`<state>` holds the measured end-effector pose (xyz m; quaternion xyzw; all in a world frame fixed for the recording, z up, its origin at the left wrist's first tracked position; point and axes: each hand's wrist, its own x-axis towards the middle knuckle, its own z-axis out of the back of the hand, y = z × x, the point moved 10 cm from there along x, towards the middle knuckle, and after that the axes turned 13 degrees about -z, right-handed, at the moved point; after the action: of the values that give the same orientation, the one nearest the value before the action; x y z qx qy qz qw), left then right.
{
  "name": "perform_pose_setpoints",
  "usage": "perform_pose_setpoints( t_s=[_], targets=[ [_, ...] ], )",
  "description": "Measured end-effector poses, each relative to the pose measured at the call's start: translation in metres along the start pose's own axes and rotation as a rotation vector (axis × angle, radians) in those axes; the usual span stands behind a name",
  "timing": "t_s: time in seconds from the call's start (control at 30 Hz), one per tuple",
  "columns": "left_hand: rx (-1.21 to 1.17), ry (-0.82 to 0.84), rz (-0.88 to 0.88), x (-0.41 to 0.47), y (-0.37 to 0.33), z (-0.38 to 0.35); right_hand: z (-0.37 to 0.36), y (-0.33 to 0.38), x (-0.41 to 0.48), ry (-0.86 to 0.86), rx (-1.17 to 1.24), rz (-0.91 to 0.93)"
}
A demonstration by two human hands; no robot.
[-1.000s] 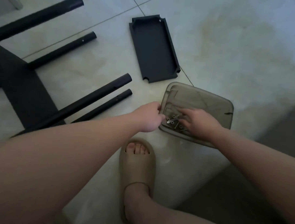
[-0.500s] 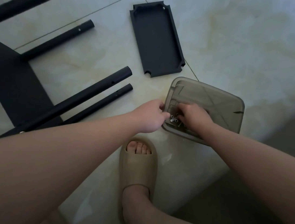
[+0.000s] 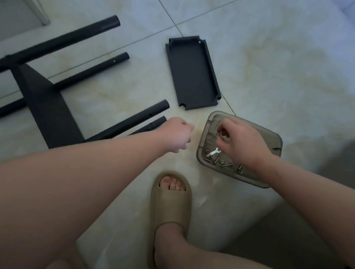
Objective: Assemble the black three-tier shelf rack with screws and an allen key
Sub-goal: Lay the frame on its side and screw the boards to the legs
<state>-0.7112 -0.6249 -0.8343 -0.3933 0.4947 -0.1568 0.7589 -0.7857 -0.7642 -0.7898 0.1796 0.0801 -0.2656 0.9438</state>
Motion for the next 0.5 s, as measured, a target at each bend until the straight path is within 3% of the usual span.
perform_pose_setpoints(
  t_s=[0.27,0.5],
  targets=[
    [-0.405,-0.136,0.091,-0.068,-0.006,0.084,0.098,0.16,-0.026,-0.168,0.044,0.365],
    [-0.783,-0.159,0.042,-0.121,0.028,0.154,0.091,0.291,-0.054,-0.144,-0.083,0.659]
  ],
)
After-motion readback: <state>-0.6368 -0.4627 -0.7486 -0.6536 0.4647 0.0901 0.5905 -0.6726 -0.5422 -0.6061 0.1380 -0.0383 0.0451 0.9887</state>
